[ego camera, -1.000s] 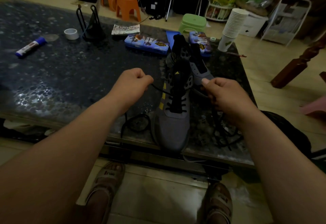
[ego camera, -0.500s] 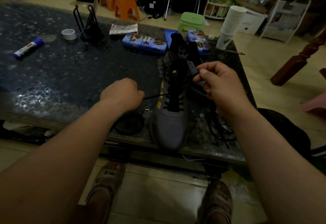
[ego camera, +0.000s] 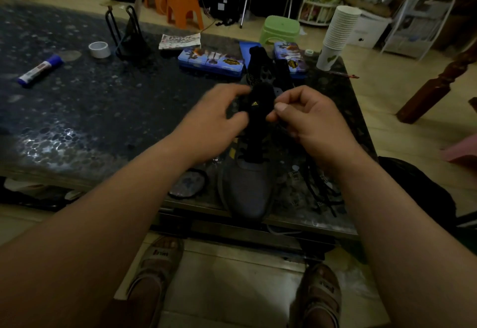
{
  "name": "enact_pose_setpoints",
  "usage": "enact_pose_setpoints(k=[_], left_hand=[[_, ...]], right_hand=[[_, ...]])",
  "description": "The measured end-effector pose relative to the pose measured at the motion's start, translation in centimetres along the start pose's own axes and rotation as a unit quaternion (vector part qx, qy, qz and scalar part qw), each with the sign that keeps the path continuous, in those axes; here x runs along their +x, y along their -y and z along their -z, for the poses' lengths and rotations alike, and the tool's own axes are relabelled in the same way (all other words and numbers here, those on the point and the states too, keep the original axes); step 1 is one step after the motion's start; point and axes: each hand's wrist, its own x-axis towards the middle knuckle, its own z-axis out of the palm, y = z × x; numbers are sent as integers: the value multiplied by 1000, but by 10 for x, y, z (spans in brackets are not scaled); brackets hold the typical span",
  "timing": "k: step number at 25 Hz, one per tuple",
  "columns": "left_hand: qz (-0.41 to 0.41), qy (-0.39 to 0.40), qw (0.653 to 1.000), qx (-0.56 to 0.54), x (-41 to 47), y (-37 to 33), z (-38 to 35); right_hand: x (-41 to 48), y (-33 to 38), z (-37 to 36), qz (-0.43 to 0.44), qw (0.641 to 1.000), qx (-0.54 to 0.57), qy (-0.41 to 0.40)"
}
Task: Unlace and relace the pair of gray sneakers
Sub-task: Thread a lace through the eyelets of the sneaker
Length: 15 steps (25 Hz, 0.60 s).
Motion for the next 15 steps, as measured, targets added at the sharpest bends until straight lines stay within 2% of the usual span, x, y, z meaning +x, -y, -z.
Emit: enact_pose_setpoints(k=[2, 3, 6, 10, 12, 15], left_hand=[[18, 80, 978, -193, -1, -23, -7], [33, 83, 972, -217, 0, -21, -9], [80, 20, 978, -192, 1, 7, 7], [167, -64, 919, -351, 1, 28, 28], [180, -68, 911, -365, 1, 31, 26], [165, -18, 931, -325, -2, 28, 11]], right_hand=[[-1, 4, -10, 11, 999, 24, 39], [0, 5, -11, 10, 998, 28, 46], [3, 3, 1, -8, 999, -16, 33], [9, -8, 28, -39, 998, -47, -24], [11, -10, 32, -43, 997, -41, -48], [9, -4, 22, -36, 998, -51, -27]])
